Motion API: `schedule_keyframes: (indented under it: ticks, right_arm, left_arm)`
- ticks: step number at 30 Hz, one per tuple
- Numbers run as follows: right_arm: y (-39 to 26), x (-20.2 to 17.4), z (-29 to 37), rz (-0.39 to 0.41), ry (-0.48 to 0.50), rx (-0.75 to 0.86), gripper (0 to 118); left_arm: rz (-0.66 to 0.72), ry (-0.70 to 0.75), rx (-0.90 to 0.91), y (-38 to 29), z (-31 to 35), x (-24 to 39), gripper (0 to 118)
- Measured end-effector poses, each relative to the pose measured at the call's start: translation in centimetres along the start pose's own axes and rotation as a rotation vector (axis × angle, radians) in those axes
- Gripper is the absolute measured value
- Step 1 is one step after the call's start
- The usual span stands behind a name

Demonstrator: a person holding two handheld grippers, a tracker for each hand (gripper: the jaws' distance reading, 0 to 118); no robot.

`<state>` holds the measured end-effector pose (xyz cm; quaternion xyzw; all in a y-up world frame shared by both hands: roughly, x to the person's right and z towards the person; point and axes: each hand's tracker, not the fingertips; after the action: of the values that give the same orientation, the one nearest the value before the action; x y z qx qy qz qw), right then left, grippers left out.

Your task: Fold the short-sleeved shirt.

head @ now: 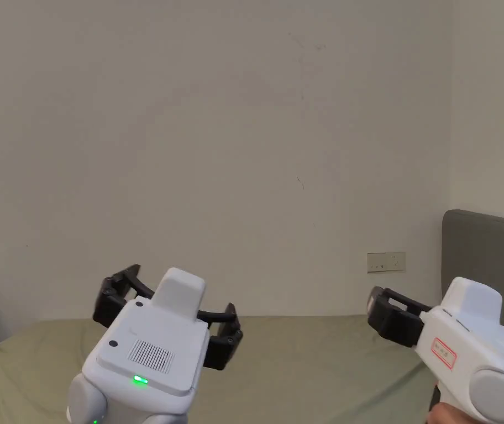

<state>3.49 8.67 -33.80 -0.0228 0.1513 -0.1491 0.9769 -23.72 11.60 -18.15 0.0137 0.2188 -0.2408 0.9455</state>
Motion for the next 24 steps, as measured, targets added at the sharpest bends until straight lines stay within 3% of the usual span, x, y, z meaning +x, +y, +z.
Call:
schedule_keyframes:
  ticks: [2, 4, 7, 15, 24]
  right_arm:
    - [-0.9, -0.2, -0.1, 0.075, 0.009, -0.051, 118]
    - [-1.2, -0.6, 0.0, 0.146, 0.013, -0.044, 118]
    - [-0.8, -1.5, 0.4, 0.238, 0.012, -0.008, 118]
    - [-0.5, -2.8, 0.4, 0.248, 0.05, -0.013, 118]
    - [-0.6, -2.6, 0.5, 0.239, 0.034, -0.022, 118]
  left_arm:
    - [0.281, -0.132, -0.068, -0.8, -0.9, -1.0, 118]
    - [0.379, -0.126, -0.115, -1.8, -1.7, -0.8, 118]
    - [0.253, -0.015, -0.057, -2.1, -1.3, -0.5, 118]
    - [0.33, 0.009, -0.035, -1.3, -0.9, -1.8, 118]
    - [0.327, 0.008, -0.045, -1.5, -0.8, -1.7, 118]
